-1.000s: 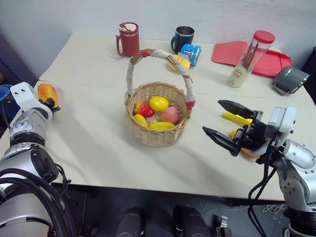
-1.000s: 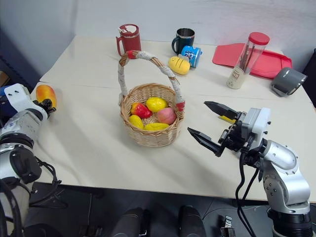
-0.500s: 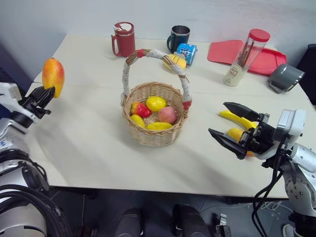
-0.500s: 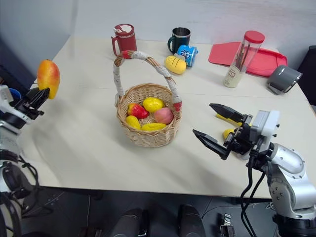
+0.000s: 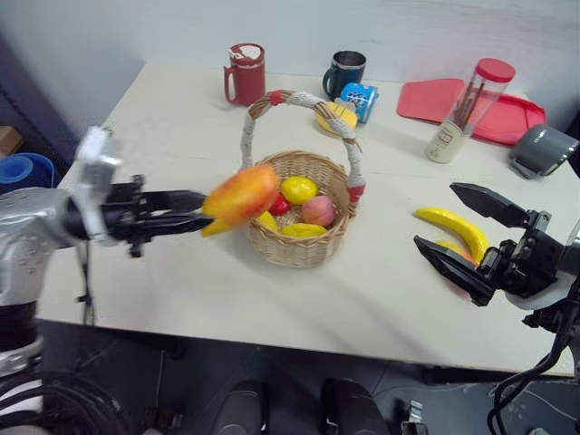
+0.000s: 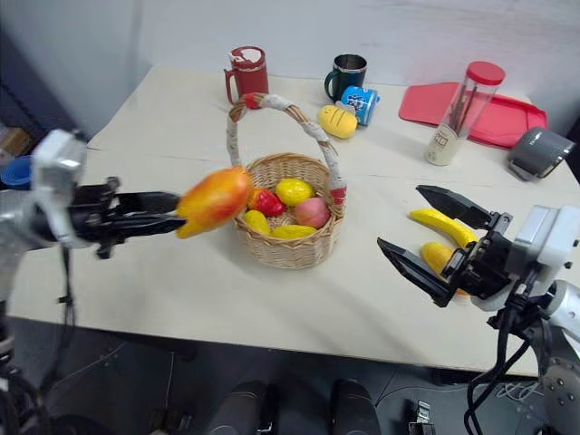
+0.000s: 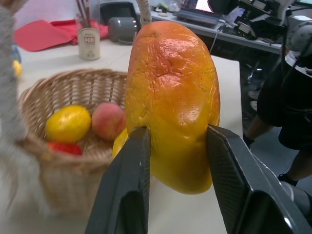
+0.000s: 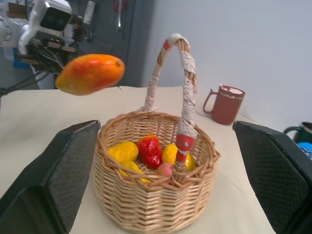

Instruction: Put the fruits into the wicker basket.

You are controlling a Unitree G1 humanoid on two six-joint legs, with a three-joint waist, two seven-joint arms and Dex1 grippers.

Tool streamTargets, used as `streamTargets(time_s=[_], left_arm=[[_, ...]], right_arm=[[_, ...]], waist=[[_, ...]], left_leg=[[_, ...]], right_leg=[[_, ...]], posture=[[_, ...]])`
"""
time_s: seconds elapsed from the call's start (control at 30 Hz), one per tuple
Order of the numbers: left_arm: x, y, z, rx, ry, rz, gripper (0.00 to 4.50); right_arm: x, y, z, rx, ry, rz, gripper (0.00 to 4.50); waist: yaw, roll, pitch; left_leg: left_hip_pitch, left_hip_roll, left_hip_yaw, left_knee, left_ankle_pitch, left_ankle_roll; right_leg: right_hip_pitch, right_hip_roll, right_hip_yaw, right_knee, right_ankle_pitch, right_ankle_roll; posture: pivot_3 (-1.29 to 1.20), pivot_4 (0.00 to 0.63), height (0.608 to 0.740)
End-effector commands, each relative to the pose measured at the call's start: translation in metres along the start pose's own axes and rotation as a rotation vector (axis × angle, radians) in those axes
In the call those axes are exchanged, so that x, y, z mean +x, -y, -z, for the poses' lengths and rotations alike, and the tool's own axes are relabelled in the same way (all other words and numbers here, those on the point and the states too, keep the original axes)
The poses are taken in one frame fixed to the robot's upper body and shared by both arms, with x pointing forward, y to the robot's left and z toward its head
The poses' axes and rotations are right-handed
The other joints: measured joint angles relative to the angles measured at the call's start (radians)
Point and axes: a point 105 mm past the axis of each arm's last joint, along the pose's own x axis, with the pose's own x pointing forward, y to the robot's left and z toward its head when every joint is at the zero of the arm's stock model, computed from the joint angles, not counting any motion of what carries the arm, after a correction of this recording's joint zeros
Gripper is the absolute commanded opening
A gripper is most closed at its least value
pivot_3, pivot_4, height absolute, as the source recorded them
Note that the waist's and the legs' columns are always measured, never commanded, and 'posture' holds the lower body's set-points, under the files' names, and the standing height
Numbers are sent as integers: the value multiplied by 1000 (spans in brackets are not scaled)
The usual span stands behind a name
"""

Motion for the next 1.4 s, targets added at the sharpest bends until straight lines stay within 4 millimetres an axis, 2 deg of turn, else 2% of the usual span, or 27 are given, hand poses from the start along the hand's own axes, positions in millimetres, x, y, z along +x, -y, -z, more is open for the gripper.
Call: streamTargets(time_s=[0.03,0.1,0.2,0.27,0.3,0.37,0.47,0.5,0.6,0.67,0.73,0.8,0.87,0.93,1.0,1.07,1.13,1.27,1.33,1.4], left_arm=[[14,-27,10,16,-87,-106,1435],[31,-39,5,-20,-44,-104,1435],[43,-41,4,-48,-53,-72,1435],[47,-37,5,-69,-74,-46,2084],[49,-39,5,-77,-75,-55,2250],[51,-43,-3,-53,-36,-88,2845],[41,-51,-19,10,64,-154,3697],[35,-46,-24,41,97,-132,4062],[11,-32,-22,135,68,-81,4062],[-12,-20,-26,201,80,-48,4062],[-28,-6,-21,272,41,0,4062],[-42,2,-7,314,2,4,4394],[-51,15,2,278,5,48,4468],[-54,23,13,247,19,42,4468],[-55,29,22,223,38,25,4468],[-58,43,50,169,4,22,4468],[-59,50,55,155,4,-3,4468],[-54,50,42,202,51,-30,4468],[-47,54,36,230,75,-6,4468],[-41,56,33,223,81,15,4468]], right_arm=[[1,-7,-9,-34,31,13,4500],[5,-7,-17,-7,54,38,4500],[5,-7,-19,-1,47,39,4500],[2,-5,-18,0,30,58,4500],[0,-4,-16,1,17,69,4500],[-4,-3,-14,-12,-9,67,4500],[-5,3,-16,-28,-5,84,4500],[-5,4,-16,-34,-15,79,4500],[-11,2,-10,-45,-62,69,4500],[-23,2,-4,-59,-110,98,4500],[-36,2,2,-67,-165,122,4500],[-57,3,10,-58,-227,163,4500],[-77,-3,23,-58,-316,141,4500],[-100,-9,42,-23,-391,161,4500],[-115,-7,50,-15,-407,215,4500],[-139,-2,64,-43,-444,287,4500],[-154,-2,74,-26,-455,329,4500],[-168,0,84,38,-476,354,4500],[-164,14,84,29,-456,362,4500],[-149,31,80,-6,-440,363,4500]], waist=[[-8,0,0],[-13,0,0],[-9,0,0],[-9,0,0],[-7,0,0],[-4,0,0],[-4,-1,1],[-4,-1,1],[-10,-1,1],[-11,-1,1],[-7,0,1],[-5,0,1],[0,0,1],[3,0,1],[0,0,1],[-8,2,0],[-15,3,1],[-14,6,2],[-14,8,2],[-14,9,2]], left_leg=[[0,0,3,0,0,0],[1,2,6,0,0,1],[-1,2,5,1,0,1],[-1,2,6,1,0,1],[-1,2,6,0,0,1],[-2,2,5,0,0,2],[-2,2,5,2,0,3],[-2,2,5,2,0,3],[-1,2,5,1,0,2],[0,3,6,-1,-1,1],[-1,4,6,-1,-1,1],[-1,4,6,-1,-1,1],[0,3,6,0,-2,3],[0,2,5,0,-4,5],[0,2,5,0,-5,6],[0,2,5,0,-5,6],[3,3,8,-1,-6,5],[3,6,7,-2,-6,2],[4,6,7,-2,-5,2],[5,5,10,-2,-8,-2]], right_leg=[[-1,1,1,2,0,0],[-2,2,3,2,0,0],[-3,3,2,1,0,1],[-3,3,3,0,0,1],[-3,3,3,-1,0,1],[-3,3,2,-1,0,1],[-2,2,3,-1,1,2],[-2,2,3,-1,1,2],[-2,2,3,-1,1,2],[-2,3,3,-2,1,1],[-3,4,2,-2,1,1],[-2,4,2,-3,0,0],[0,3,2,-4,1,1],[1,1,2,-10,1,2],[2,0,3,-11,3,3],[1,-7,5,-12,5,1],[2,-7,7,-13,5,0],[1,-6,9,-12,4,-2],[1,-6,10,-11,4,-2],[1,-6,12,-11,4,-2]], posture=[[0,150,740],[0,150,740],[0,150,740],[0,150,740],[0,150,740],[0,150,740],[0,150,740],[0,150,740],[0,150,740],[0,150,740],[0,150,740],[0,150,740],[0,150,740],[0,150,740],[0,150,740],[0,150,740],[0,150,740],[0,150,740],[0,150,740],[0,150,740]])
